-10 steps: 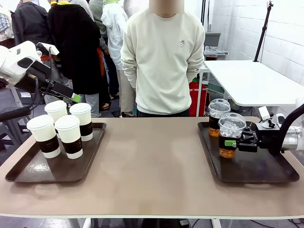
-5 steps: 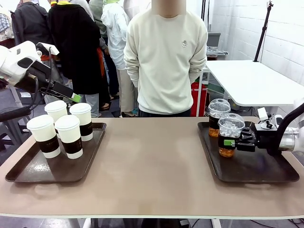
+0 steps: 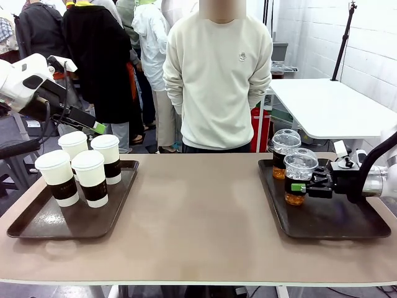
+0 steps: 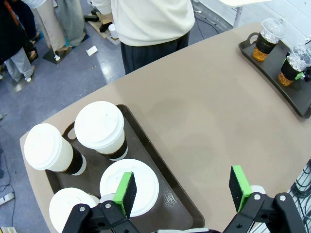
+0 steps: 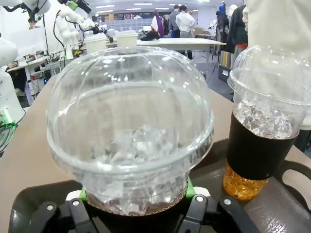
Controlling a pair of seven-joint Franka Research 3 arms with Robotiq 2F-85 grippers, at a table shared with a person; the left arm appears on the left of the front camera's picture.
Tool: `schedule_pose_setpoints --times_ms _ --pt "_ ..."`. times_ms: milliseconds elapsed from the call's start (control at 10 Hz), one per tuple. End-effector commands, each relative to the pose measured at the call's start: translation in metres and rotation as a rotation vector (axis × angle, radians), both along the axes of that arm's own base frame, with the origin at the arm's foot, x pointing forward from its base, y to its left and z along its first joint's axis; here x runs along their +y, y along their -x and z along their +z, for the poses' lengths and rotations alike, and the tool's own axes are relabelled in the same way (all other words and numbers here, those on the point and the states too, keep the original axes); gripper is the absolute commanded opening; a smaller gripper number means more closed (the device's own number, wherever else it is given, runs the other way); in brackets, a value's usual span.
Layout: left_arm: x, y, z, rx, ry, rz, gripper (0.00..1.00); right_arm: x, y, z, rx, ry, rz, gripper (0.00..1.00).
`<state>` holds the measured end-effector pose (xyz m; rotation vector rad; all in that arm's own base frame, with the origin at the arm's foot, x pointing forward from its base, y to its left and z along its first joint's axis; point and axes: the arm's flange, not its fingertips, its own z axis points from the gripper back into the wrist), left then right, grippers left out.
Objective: Distribute the coffee onto the tray.
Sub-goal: Pick up another iced Americano from the middle of the table and place it on the right Handle tray.
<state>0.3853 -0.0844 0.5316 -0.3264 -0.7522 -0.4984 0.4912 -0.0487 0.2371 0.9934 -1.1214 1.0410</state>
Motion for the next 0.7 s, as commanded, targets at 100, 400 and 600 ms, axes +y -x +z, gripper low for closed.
schedule_pose_setpoints --times_ms 100,400,600 --pt "0.001 -0.001 -0.002 0.003 0.012 0.001 1.0 -0.002 0.003 0.008 0.107 0.021 -0.013 1.0" --pt "0.001 -0.001 -0.002 0.003 0.012 0.001 1.0 -0.016 0.014 0.014 0.148 0.044 -0.056 1.0" --pt "0.001 -0.001 -0.002 0.003 0.012 0.001 1.0 -0.033 0.027 0.015 0.187 0.055 -0.082 1.0"
